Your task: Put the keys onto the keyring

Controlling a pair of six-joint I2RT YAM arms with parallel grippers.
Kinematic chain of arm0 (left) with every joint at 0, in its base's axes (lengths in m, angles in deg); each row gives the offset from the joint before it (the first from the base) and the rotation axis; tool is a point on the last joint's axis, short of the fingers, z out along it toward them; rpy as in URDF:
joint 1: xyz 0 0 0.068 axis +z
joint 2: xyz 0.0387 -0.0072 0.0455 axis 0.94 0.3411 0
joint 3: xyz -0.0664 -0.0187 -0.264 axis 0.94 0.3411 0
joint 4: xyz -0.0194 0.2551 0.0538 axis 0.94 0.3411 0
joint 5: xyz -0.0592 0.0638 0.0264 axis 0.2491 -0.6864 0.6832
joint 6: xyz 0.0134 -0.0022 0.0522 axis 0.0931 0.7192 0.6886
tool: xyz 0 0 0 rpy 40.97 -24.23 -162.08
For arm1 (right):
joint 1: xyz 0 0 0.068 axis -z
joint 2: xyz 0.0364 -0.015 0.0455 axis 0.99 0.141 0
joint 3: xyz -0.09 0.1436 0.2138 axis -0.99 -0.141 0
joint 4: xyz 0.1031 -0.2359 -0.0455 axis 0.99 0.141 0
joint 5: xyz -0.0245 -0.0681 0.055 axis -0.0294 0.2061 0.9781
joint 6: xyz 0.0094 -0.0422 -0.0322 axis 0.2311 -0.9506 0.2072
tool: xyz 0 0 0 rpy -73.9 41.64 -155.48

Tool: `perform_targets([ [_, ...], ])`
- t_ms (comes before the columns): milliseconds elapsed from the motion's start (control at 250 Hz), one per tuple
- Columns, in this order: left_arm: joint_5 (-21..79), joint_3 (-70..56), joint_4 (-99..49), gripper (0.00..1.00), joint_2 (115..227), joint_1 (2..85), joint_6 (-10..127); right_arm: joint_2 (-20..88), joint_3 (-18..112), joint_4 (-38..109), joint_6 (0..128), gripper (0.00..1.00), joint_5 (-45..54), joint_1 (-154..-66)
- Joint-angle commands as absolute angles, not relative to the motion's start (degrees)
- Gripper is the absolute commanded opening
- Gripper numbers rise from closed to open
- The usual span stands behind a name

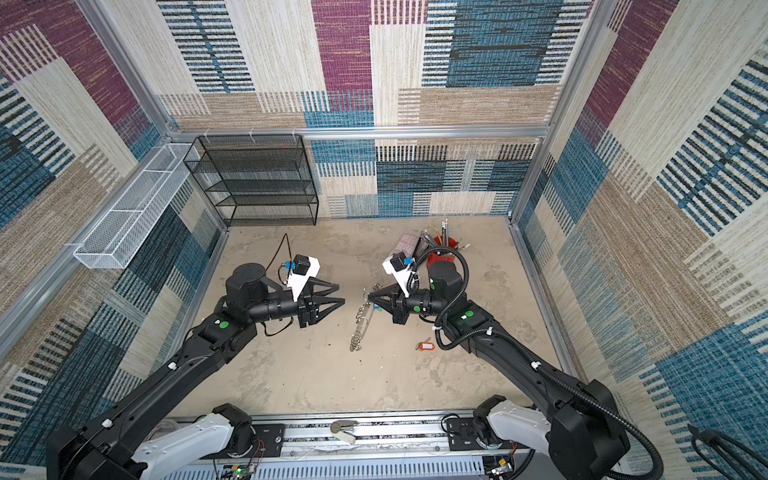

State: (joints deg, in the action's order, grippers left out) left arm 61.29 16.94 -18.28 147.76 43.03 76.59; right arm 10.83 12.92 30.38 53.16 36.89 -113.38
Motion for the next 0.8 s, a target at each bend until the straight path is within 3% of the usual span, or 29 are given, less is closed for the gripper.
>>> perform_targets([
  [0,57.2,15.6,-11.3,0.48,147.3,43.0,84.7,9.0,9.8,21.6,46.2,0.0,34.8,-114.9],
  [348,59.0,16.3,-7.9,0.36,148.2,42.3,94.6,10.9,3.7,12.6,37.5,0.0,32.1,-116.5],
  [796,48.2,13.8,-7.5,0.42,153.8,36.8,101.7,12.5,1.5,6.9,33.3,0.0,28.9,-118.5],
])
